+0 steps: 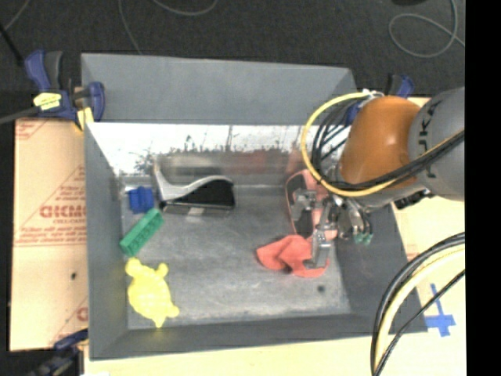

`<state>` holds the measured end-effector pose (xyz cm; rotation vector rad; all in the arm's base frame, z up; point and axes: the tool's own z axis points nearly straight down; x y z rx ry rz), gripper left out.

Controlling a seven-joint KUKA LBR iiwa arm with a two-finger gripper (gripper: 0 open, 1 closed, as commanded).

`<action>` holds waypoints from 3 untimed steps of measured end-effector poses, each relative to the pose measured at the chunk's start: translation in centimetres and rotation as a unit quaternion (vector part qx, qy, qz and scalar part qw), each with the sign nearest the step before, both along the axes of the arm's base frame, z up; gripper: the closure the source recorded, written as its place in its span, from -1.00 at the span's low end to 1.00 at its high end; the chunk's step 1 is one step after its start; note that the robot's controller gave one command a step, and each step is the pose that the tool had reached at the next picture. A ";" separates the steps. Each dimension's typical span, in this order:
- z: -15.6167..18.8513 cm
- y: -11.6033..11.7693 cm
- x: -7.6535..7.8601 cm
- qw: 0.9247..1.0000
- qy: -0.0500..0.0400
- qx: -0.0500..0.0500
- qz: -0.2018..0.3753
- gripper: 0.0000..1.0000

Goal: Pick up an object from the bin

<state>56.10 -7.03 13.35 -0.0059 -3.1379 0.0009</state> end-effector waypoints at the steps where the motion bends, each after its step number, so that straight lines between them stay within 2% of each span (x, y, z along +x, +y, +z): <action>1: 0.5 0.0 0.1 1.000 -0.003 0.000 0.001 -1.00; 2: -1.0 0.0 0.5 0.999 -0.006 -0.001 0.051 -1.00; 3: -6.3 0.1 -1.8 0.972 -0.005 -0.001 0.236 1.00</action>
Offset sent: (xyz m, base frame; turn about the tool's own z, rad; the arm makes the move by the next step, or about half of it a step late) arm 0.0066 -0.0018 -0.0634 -0.3471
